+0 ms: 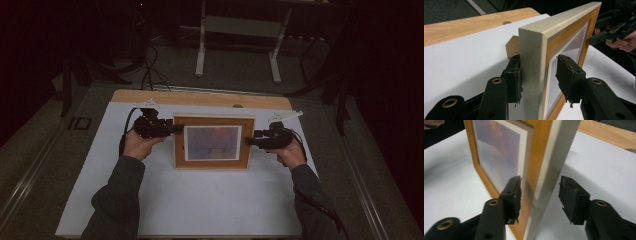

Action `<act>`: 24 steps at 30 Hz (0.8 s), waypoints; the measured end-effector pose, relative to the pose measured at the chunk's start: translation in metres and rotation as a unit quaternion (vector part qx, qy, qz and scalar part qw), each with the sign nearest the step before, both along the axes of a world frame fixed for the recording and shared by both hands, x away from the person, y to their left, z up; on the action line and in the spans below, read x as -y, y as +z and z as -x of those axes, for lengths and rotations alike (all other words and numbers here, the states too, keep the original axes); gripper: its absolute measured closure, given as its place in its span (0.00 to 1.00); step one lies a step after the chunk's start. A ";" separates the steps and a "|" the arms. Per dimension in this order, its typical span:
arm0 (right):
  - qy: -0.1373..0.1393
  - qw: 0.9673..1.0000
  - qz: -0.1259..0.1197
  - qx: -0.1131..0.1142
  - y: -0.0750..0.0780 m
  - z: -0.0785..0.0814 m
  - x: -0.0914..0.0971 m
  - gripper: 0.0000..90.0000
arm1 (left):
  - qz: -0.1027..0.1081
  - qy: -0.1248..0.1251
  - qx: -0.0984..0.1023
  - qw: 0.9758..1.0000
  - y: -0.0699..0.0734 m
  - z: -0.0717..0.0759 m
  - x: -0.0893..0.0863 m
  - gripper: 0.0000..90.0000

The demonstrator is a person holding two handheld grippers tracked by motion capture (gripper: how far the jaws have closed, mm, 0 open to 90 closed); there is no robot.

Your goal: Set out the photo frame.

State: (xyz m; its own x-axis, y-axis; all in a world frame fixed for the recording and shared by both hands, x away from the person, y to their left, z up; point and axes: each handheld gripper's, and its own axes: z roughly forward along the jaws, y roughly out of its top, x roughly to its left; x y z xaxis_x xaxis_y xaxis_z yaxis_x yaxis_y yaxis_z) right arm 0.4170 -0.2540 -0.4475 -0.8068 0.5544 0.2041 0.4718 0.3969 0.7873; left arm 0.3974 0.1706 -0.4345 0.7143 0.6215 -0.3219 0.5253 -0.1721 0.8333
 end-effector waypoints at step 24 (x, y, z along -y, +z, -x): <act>0.012 1.000 -0.020 -0.007 -0.006 0.003 -0.002 0.70 | 0.003 0.006 0.001 1.000 0.000 0.002 -0.007 0.77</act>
State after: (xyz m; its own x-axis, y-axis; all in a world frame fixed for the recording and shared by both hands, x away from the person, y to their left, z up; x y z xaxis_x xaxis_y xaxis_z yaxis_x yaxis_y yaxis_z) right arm 0.4136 -0.2522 -0.4535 -0.8165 0.5265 0.2370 0.4740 0.3769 0.7958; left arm 0.3954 0.1779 -0.4346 0.7071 0.6282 -0.3247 0.5264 -0.1610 0.8348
